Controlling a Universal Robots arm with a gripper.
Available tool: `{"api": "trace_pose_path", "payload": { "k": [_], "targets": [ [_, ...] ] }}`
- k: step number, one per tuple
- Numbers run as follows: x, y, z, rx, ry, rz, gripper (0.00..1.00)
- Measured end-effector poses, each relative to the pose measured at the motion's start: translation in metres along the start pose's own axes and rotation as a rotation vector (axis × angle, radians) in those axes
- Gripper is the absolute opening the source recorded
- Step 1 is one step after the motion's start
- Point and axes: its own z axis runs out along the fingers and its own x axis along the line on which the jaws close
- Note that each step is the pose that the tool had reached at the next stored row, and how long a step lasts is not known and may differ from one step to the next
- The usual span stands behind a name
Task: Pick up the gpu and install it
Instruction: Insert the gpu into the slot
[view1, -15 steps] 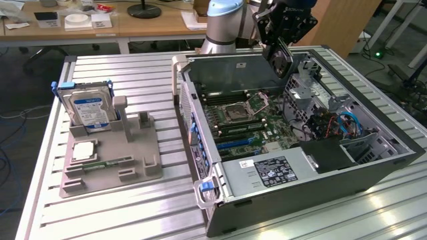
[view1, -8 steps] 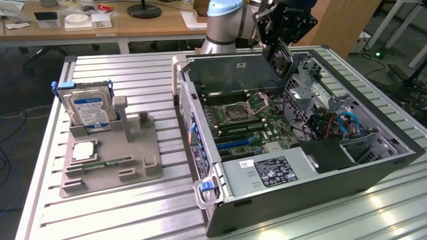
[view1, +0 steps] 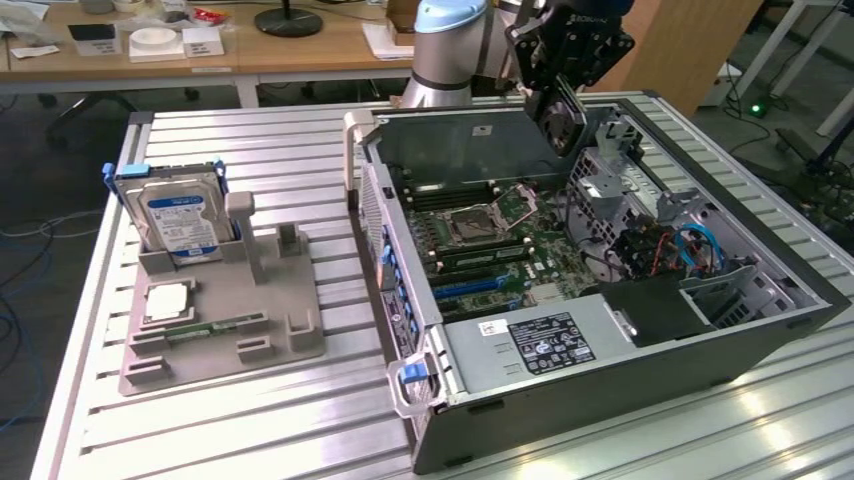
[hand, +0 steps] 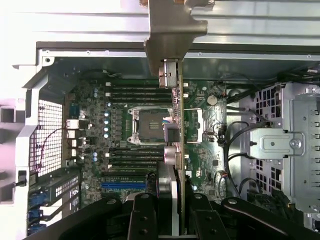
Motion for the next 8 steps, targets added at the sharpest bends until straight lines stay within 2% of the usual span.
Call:
{"api": "trace_pose_path", "payload": {
  "k": [1, 2, 3, 8],
  "targets": [
    [0.0, 0.0, 0.0, 0.0, 0.0018, -0.016, 0.28],
    [0.0, 0.0, 0.0002, 0.0004, 0.0093, -0.081, 0.28],
    [0.0, 0.0, 0.0002, 0.0004, 0.0123, -0.108, 0.28],
    [0.0, -0.0001, 0.0003, 0.0007, 0.0218, -0.193, 0.28]
  ]
}}
